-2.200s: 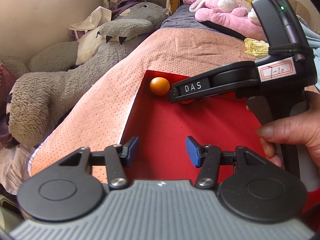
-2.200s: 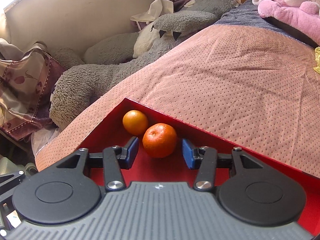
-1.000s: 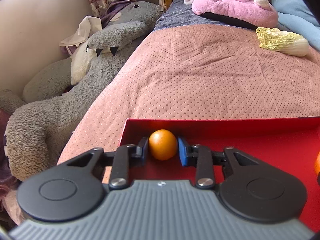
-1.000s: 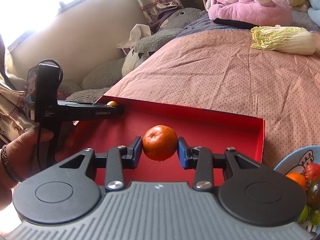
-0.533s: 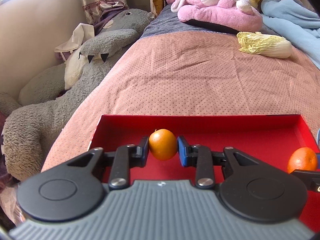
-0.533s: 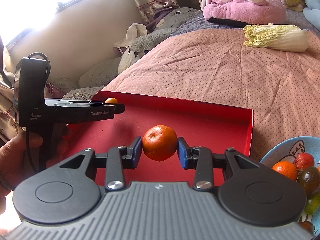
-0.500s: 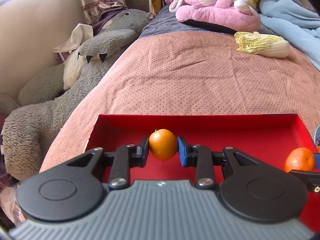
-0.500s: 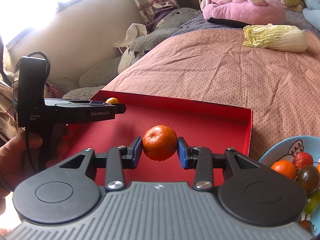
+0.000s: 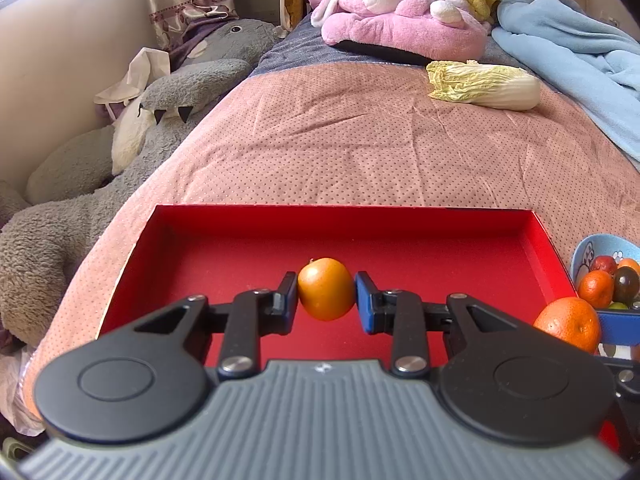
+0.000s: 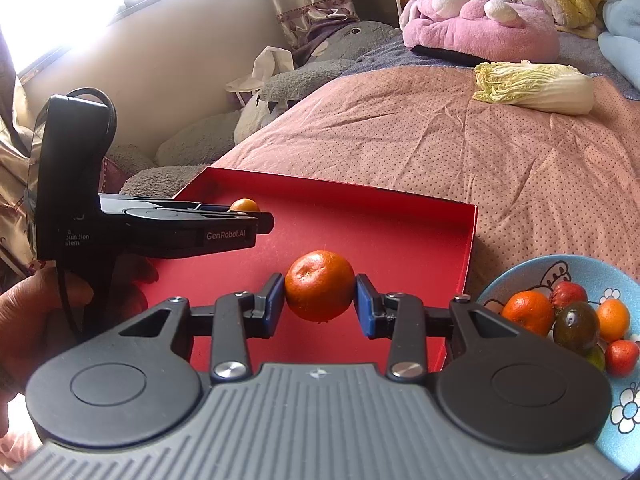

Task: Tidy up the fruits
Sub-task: 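Carry the small tangerine in left tool and larger tangerine in right tool to the plate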

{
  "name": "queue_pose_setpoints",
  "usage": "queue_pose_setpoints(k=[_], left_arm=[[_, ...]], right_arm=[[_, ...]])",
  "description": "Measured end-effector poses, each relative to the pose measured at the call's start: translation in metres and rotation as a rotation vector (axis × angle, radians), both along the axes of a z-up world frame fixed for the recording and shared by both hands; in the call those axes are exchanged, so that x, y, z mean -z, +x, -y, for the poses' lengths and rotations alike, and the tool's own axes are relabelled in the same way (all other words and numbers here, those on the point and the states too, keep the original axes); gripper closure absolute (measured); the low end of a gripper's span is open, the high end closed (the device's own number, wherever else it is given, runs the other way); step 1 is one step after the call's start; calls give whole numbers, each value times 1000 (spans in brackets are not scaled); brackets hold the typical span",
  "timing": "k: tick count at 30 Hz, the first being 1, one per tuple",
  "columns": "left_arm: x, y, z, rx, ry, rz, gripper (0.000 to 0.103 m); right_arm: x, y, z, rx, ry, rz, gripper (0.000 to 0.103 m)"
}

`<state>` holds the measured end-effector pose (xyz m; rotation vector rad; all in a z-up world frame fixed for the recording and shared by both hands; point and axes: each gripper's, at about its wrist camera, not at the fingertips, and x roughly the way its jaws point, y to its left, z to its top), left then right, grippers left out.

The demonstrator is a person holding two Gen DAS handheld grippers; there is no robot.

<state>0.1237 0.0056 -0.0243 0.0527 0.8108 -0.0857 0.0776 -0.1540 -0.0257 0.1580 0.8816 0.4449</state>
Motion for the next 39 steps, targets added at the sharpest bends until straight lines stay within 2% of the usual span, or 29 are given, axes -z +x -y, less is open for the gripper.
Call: queue_pose_setpoints(k=[19,39], left_arm=[[-8,-33,29,26,-26,8,69],[-25,-36,33,28,-9,24,69]], right_arm=[[-16,-43,9,-13,-37,19,60],[-28,-50,12,-23,-23,44,60]])
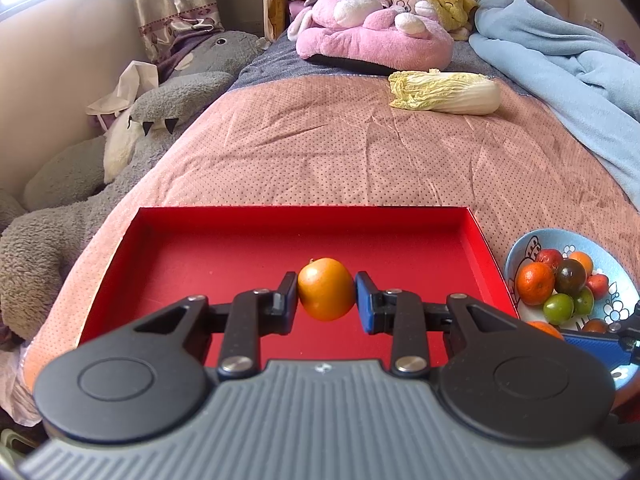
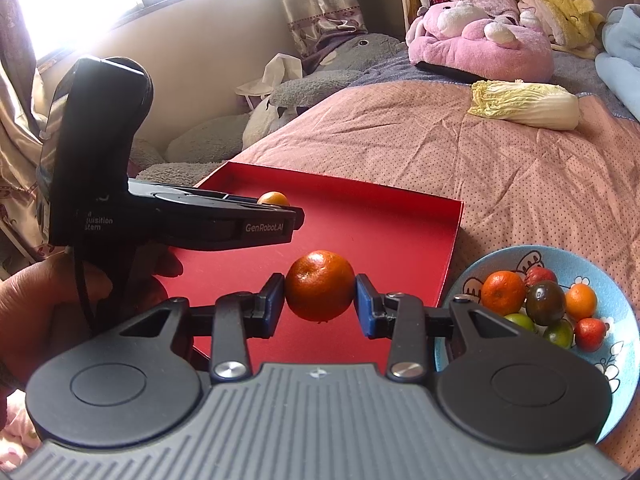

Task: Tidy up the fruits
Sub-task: 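Carry the small tangerine in left tool and larger tangerine in right tool to the plate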

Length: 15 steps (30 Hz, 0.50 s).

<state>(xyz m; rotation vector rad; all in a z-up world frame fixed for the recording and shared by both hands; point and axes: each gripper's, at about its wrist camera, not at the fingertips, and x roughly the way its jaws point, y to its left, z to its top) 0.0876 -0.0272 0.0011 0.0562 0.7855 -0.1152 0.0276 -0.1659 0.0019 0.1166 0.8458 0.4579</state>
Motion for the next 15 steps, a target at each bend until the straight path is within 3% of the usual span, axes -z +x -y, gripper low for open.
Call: queue_pose_setpoints(k=[15], left_arm=[[-8,1,8,16,4,1,69]], right_arm=[[-8,-6,9,14,17,12,60]])
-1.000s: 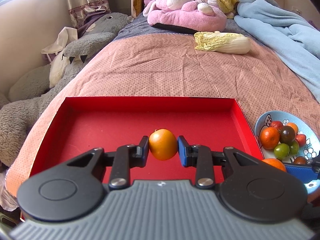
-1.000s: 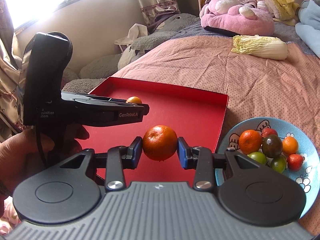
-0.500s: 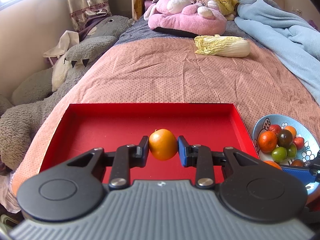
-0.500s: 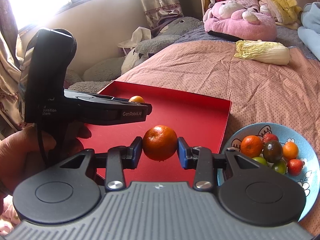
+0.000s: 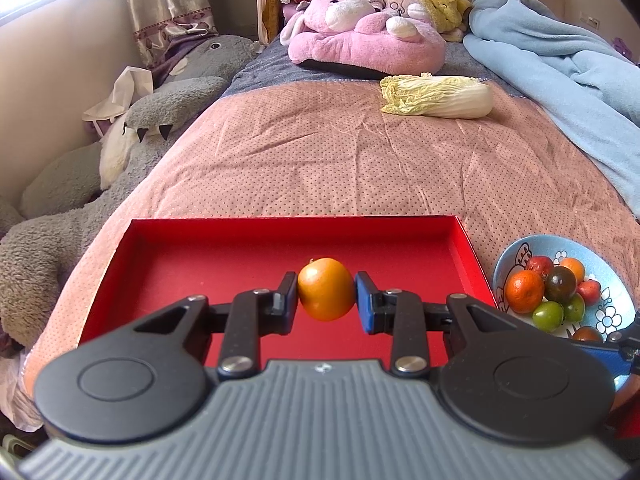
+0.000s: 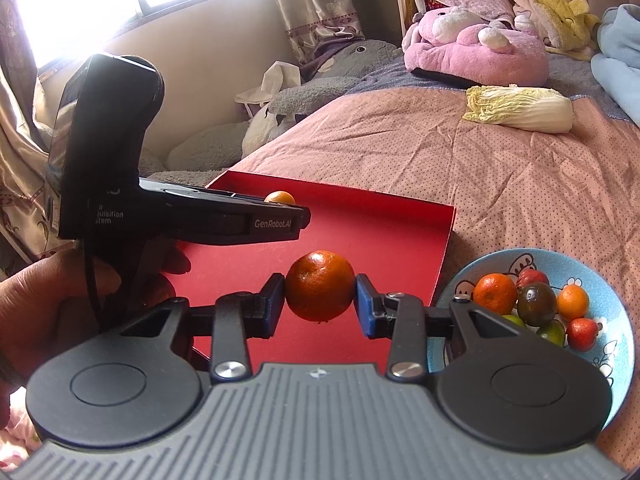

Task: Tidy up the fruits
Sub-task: 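Carry the small tangerine in left tool and larger tangerine in right tool to the plate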

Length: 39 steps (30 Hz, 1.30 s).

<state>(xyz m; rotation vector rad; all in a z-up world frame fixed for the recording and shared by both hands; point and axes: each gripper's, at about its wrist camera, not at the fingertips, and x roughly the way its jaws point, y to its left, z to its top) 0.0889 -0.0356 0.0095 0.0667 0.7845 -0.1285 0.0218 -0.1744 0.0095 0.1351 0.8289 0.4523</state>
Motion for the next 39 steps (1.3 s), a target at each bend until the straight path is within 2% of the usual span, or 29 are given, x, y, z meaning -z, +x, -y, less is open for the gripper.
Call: queue_pose_setpoints(k=[39], left_arm=[[4,-7,28,35,8,-19,69]], right_arm=[[-2,-15,38,91,33,12,60]])
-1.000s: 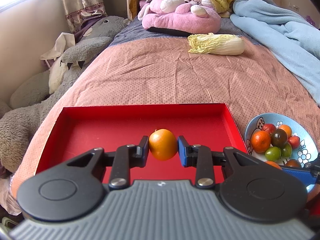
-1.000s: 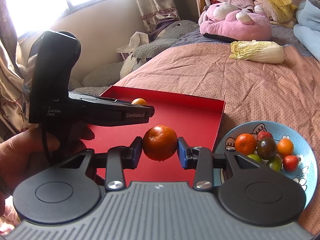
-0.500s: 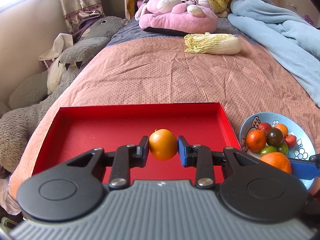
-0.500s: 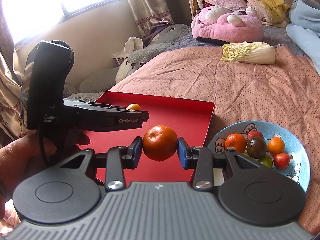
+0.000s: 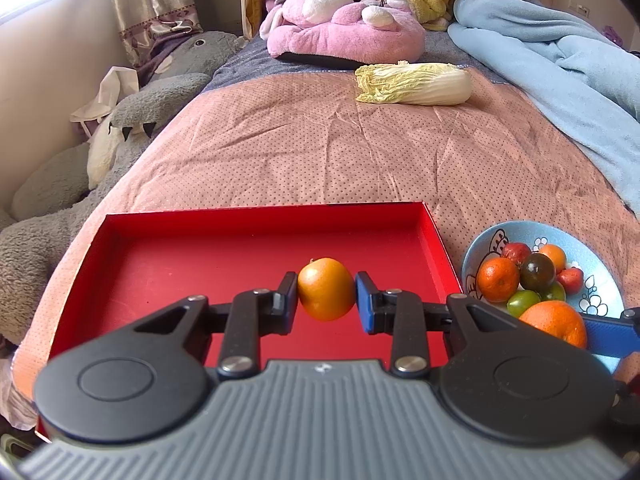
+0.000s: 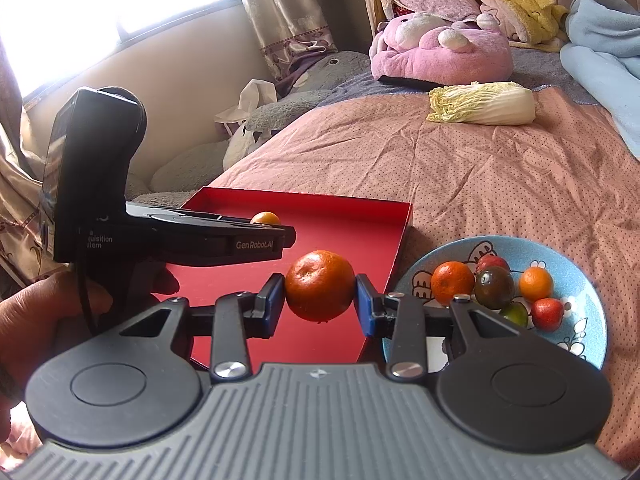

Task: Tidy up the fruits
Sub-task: 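Carry the small tangerine in left tool and larger tangerine in right tool to the plate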

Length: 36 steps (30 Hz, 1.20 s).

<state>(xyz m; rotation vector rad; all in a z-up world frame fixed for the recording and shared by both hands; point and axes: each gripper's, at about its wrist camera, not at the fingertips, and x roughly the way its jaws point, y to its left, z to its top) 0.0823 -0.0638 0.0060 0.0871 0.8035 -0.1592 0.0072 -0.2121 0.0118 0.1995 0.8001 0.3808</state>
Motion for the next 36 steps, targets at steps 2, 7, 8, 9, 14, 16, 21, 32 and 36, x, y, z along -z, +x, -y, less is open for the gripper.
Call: queue_pose_setpoints(k=[2,7,8,9,14,16,21,32,36], left_arm=[[0,0,3,8,1,1,69],[-1,1,12,24,0,2,69],[-1,1,13,28,1,3,69],[-1,0,14,31,1,3,69],[-1,0,21,41,4,1,69],[-1,0,23,45,5,1,69],[-1,0,25,51,5,3,69],[-2,-1,27,56,5,0,69],[-3,-1,28,58,7,3,69]], right_arm=[[-1,-1,3,7,1,1,60],[0,-3,10,25,2,-1,60],[0,-3,11,27,2,-1,60],[1,-4,12,30,4,-1,60],[0,-5,16,38,6,-2,60],[0,-5,18,42,7,-1,60],[-1,-6,19,46,8,0,60],[-2,-8,17,38,9,2,60],[-3,-8,15,32,10,5,60]])
